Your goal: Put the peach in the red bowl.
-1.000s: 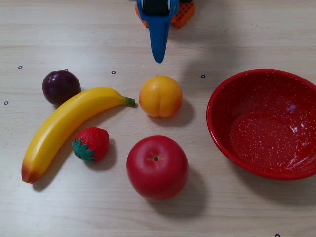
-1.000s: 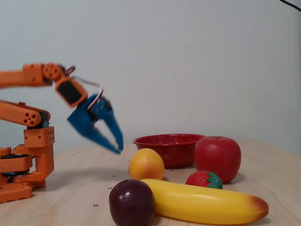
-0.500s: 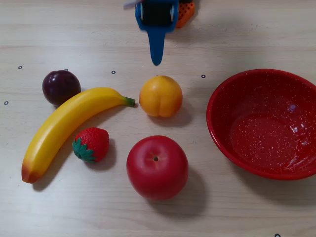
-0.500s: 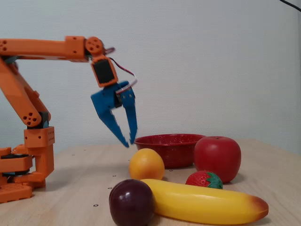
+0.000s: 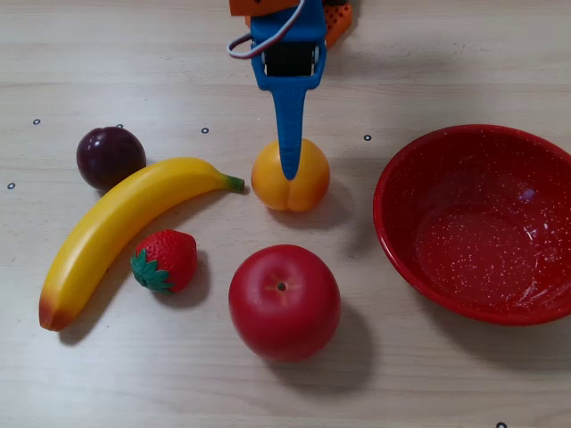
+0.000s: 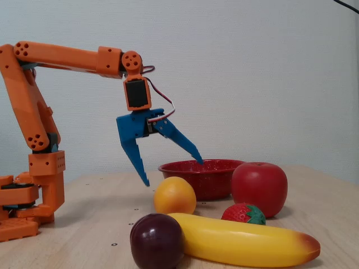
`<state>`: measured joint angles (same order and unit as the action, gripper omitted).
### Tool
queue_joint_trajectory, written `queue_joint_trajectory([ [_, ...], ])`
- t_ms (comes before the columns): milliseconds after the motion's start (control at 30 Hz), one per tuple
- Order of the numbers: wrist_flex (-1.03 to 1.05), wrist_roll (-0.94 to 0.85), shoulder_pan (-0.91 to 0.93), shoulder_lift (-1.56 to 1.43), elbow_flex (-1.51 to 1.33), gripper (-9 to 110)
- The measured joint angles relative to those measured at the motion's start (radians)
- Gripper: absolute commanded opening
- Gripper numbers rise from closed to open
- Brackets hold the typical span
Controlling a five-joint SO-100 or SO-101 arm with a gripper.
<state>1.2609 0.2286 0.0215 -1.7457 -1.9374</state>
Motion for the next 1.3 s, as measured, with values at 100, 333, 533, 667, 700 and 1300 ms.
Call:
queue_joint_trajectory([
  [100, 0.002, -0.002, -0.031, 0.06, 0.0, 53],
  [333, -0.044, -0.002, -0.026, 0.175, 0.0, 54],
  [533, -0.118, -0.002, -0.025, 0.259, 0.0, 54],
  [667, -0.153, -0.002, -0.026, 0.275, 0.0, 53],
  [700, -0.153, -0.002, -0.026, 0.275, 0.0, 53],
  [1300, -0.155, -0.006, -0.017, 0.29, 0.0, 44],
])
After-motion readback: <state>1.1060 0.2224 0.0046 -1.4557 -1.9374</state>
